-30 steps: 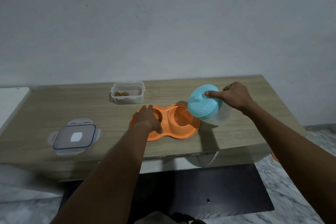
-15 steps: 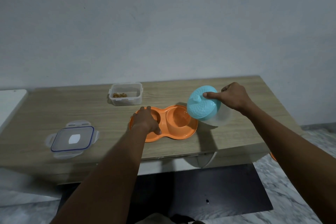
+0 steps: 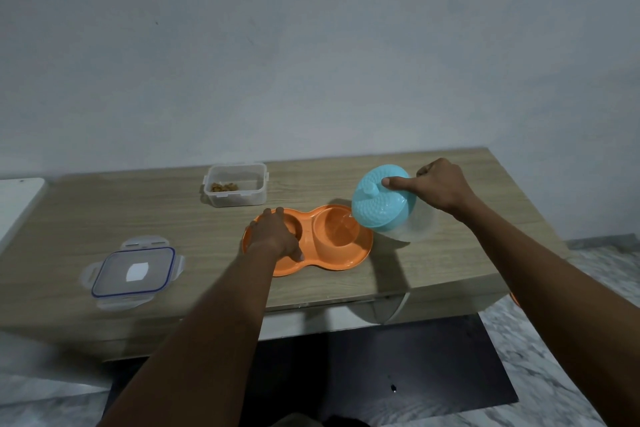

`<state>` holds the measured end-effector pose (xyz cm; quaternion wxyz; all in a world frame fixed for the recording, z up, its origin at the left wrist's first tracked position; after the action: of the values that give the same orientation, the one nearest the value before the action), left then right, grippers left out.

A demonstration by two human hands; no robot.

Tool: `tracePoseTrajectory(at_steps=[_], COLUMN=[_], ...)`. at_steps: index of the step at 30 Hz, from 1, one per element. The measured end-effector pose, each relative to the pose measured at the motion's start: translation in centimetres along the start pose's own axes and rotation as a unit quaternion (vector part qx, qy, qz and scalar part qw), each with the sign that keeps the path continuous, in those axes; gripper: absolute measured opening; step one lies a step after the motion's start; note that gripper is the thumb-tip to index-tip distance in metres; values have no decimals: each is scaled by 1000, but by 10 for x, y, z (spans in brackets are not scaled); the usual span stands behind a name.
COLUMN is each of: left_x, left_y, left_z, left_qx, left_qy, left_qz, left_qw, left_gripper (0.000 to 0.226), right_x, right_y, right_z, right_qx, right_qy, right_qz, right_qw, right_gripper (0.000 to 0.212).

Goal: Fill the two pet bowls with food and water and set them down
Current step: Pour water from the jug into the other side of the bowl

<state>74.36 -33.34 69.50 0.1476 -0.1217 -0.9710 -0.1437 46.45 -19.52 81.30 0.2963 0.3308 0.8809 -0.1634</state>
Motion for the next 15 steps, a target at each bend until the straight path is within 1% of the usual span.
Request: tracePoseTrajectory(at_steps=[6,15], left_x=[0,1], left_y=[0,3], left_z=[-1,-2], left_qx=[-5,-3], left_qy=[2,6], left_qz=[0,-1], left_qw=[1000,1000], left_gripper=[131,129], right_x=[-2,-3], right_y=[1,1], right_z=[-3,-6], right_qx=[4,6], right_qy=[-8,-8], right_qz=[9,1], right_qw=[1000,1000], right_gripper=[65,65])
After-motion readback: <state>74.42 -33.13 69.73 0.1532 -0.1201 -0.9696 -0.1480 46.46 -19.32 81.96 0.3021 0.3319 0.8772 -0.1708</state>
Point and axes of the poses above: each hand's wrist, its own y-axis away from the middle knuckle, its own z-axis out of the palm, x = y × z, the point moved 5 cm from there along -y, towards the middle knuckle, and after that the axes turned 11 degrees about x, right-handed, at the moved point
